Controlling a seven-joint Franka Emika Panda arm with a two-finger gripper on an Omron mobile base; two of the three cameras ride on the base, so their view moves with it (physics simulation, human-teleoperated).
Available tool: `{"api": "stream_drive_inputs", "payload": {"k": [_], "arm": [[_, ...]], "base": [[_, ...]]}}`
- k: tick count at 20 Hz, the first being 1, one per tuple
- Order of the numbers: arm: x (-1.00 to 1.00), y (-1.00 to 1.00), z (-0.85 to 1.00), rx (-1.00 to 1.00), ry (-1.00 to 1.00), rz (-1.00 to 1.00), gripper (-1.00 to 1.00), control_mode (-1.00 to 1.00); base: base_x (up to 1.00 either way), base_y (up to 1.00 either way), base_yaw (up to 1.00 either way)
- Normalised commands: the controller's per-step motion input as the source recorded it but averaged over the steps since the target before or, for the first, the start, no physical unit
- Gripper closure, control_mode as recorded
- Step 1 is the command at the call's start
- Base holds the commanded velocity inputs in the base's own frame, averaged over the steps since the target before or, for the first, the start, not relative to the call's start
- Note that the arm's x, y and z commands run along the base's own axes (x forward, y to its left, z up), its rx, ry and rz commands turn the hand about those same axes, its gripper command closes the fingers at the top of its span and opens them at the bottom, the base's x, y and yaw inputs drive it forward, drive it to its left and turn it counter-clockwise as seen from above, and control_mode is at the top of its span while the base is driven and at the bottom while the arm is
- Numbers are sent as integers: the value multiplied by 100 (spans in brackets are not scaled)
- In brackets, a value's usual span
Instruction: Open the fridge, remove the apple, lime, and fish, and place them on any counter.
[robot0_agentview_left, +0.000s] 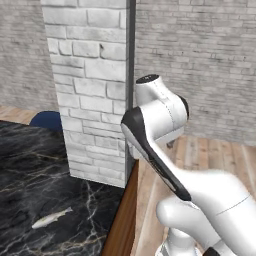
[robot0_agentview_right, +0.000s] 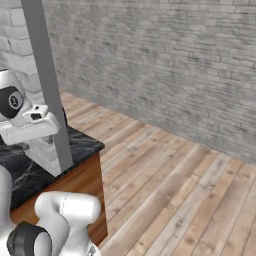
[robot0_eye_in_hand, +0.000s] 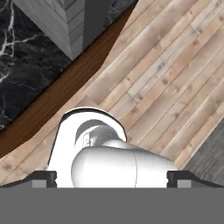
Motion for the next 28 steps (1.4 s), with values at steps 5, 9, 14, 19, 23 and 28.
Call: {"api": "stream_drive_inputs", "payload": {"k": [5,9,14,19,23,28], "arm": [[-13,-65,3,2,-28,-17,-100,-100],[-16,-75,14,6,-30,-7,-100,-100],[2,-33,22,15,-17,-1,-100,-100],[13,-7,7,17,-8,6,-100,-100],[-4,-14,31,12,-1,10,-100,-100],[-4,0,6,0,0,0,-100,-100]], "base": [[0,0,0],[0,0,0],[0,0,0],[0,0,0],[0,0,0],[0,0,0]]}}
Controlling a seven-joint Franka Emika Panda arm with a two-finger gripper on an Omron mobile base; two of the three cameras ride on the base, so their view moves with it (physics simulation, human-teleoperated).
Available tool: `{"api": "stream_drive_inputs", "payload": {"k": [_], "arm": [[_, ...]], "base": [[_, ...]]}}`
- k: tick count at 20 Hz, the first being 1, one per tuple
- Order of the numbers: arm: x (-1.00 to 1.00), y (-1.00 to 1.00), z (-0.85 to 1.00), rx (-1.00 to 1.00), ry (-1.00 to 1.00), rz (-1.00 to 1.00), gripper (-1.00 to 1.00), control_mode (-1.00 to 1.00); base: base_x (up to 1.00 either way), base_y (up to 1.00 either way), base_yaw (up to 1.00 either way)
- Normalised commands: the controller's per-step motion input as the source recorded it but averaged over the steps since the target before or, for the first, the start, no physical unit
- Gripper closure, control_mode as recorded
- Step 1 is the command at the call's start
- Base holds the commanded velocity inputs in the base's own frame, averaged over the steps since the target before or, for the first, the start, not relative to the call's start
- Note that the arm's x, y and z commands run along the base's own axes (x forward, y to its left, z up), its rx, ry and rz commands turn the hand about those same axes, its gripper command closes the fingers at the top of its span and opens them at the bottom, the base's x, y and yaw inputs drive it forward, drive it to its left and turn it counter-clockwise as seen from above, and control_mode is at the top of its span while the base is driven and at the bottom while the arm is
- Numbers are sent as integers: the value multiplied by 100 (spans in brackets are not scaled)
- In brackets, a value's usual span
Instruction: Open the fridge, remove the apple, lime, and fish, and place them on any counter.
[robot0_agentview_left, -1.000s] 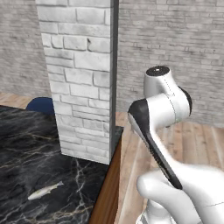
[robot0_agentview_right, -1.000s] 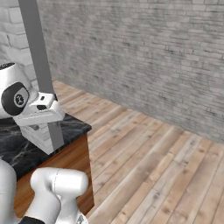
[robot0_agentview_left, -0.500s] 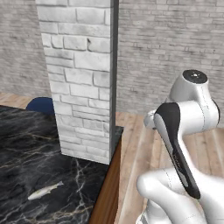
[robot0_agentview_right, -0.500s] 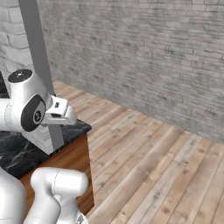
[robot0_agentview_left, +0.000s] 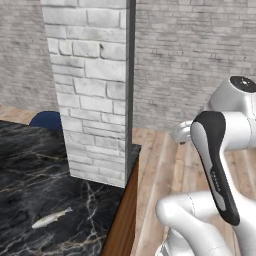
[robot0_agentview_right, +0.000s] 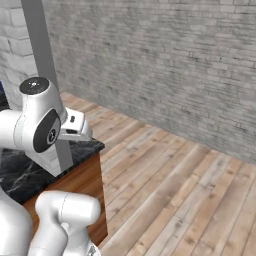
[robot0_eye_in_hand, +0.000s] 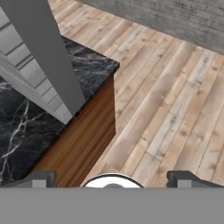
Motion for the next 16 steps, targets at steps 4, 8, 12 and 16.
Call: {"api": "stream_drive_inputs", "payload": {"k": [4,8,12,16], "arm": [[-3,0,0,0,0,0,-100,-100],[-11,0,0,0,-2,-3,-100,100],[0,0,0,0,0,0,-100,100],[0,0,0,0,0,0,-100,100]], "base": [[0,0,0],[-45,0,-32],[-42,0,-60],[-53,0,-73]]}}
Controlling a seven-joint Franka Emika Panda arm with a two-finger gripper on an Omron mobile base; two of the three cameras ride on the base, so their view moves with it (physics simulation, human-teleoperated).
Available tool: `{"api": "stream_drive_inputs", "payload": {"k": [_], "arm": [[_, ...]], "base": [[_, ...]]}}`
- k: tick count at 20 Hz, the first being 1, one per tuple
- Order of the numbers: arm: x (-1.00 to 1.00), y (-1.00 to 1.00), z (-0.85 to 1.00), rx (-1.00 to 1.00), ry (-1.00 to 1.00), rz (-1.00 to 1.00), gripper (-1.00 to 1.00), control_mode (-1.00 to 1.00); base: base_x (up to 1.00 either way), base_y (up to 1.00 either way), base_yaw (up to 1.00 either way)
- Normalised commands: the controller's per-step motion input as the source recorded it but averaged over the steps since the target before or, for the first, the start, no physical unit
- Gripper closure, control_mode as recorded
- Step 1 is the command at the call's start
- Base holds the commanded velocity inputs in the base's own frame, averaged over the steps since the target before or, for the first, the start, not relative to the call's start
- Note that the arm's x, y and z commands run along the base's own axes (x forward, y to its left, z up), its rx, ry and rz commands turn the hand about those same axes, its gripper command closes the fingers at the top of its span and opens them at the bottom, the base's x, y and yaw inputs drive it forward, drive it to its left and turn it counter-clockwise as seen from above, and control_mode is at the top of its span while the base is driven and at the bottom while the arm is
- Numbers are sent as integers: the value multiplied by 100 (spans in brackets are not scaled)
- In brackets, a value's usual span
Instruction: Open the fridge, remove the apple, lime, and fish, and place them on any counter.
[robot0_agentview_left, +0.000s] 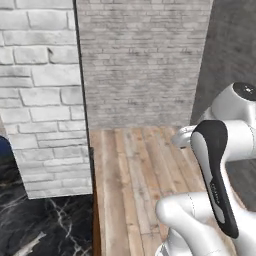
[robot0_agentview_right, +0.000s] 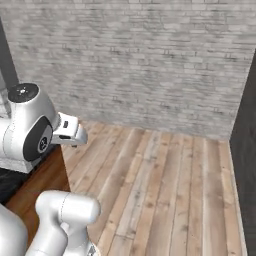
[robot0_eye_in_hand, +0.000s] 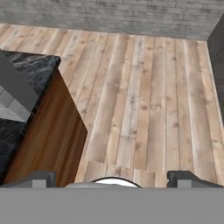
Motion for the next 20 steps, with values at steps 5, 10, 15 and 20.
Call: {"api": "stream_drive_inputs", "payload": {"k": [5,10,15,20], "arm": [[0,0,0,0,0,0,-100,100],[0,0,0,0,0,0,-100,100],[0,0,0,0,0,0,-100,100],[0,0,0,0,0,0,-100,100]], "base": [[-85,-6,-65],[-100,-18,-50],[-85,-10,-64],[-20,-17,-79]]}}
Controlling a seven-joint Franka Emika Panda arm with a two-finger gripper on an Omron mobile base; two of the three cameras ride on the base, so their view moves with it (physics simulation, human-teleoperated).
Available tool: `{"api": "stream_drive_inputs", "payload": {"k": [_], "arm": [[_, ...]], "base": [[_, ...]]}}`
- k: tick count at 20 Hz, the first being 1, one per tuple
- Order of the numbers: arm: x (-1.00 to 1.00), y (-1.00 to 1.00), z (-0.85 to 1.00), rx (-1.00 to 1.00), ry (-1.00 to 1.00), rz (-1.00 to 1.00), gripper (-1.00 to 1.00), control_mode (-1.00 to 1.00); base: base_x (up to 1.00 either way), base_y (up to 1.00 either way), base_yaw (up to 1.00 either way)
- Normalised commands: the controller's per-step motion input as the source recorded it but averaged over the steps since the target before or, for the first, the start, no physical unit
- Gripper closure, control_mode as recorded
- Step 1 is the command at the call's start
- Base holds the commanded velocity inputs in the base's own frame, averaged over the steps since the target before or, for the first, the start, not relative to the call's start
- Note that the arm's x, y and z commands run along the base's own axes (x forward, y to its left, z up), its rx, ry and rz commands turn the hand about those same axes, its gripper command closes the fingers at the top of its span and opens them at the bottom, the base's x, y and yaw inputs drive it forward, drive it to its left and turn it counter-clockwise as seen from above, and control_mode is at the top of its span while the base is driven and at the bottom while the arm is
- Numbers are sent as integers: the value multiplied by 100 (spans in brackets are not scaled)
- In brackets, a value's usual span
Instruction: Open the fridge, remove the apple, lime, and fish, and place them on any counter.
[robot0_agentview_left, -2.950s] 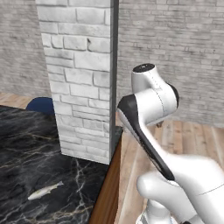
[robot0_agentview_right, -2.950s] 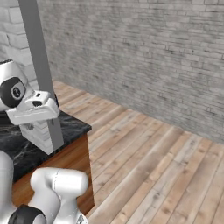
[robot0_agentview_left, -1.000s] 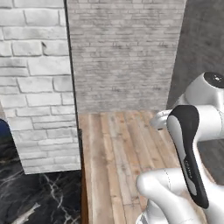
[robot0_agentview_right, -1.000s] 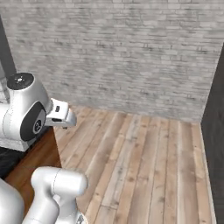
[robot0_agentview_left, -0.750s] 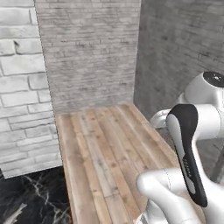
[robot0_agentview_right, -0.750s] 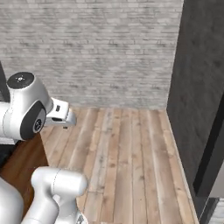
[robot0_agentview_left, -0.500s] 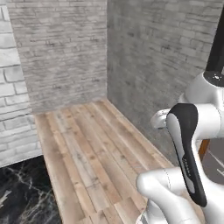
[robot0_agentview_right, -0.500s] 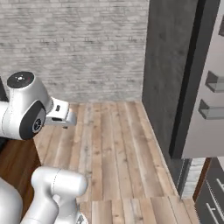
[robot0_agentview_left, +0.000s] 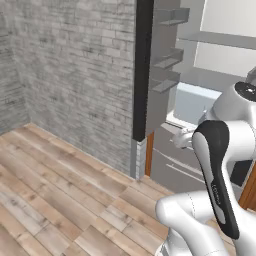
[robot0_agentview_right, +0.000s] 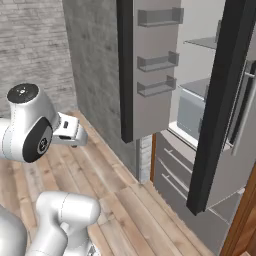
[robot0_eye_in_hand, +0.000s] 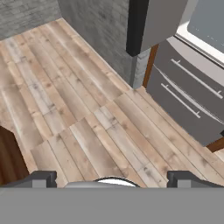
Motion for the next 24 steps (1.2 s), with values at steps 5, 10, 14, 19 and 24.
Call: {"api": "stream_drive_inputs", "payload": {"k": [5,10,14,19,24], "arm": [[0,0,0,0,0,0,-100,100],[0,0,0,0,0,0,-100,100],[0,0,0,0,0,0,-100,100],[0,0,0,0,0,0,-100,100],[0,0,0,0,0,0,-100,100]], "base": [[29,-4,-71],[54,0,-70],[96,25,-51],[100,54,-40],[52,71,-44]]}}
